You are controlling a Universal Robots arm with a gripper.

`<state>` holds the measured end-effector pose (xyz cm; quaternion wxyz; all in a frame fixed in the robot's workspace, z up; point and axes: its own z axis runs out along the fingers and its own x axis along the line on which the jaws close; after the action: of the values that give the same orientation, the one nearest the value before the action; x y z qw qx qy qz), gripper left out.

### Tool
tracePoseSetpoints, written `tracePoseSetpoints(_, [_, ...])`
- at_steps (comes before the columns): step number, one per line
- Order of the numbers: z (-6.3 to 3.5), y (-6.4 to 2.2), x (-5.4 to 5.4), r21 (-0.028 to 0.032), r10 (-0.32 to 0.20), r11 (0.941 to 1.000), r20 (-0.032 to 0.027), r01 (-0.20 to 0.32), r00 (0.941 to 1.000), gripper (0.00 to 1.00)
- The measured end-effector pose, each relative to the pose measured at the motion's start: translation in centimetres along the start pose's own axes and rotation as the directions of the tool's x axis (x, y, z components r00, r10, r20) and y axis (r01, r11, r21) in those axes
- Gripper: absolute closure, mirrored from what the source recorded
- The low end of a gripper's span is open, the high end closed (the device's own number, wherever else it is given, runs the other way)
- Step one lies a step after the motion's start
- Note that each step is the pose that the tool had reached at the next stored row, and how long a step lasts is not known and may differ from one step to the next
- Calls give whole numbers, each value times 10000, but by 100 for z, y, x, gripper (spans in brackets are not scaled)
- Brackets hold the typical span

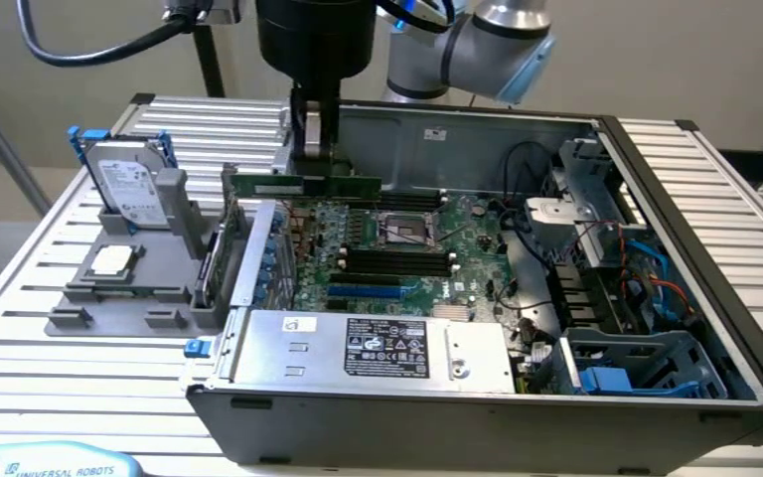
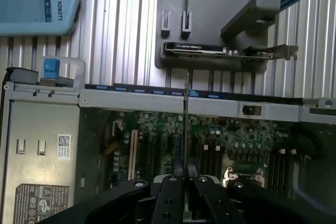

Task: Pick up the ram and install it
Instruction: 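Pick up the ram and move it above insertion slot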

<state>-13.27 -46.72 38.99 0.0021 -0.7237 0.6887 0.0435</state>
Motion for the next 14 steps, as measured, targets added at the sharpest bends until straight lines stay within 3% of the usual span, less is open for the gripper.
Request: tracePoseSetpoints(14, [92, -652, -116, -7, -1, 10000, 0, 1, 10000, 86])
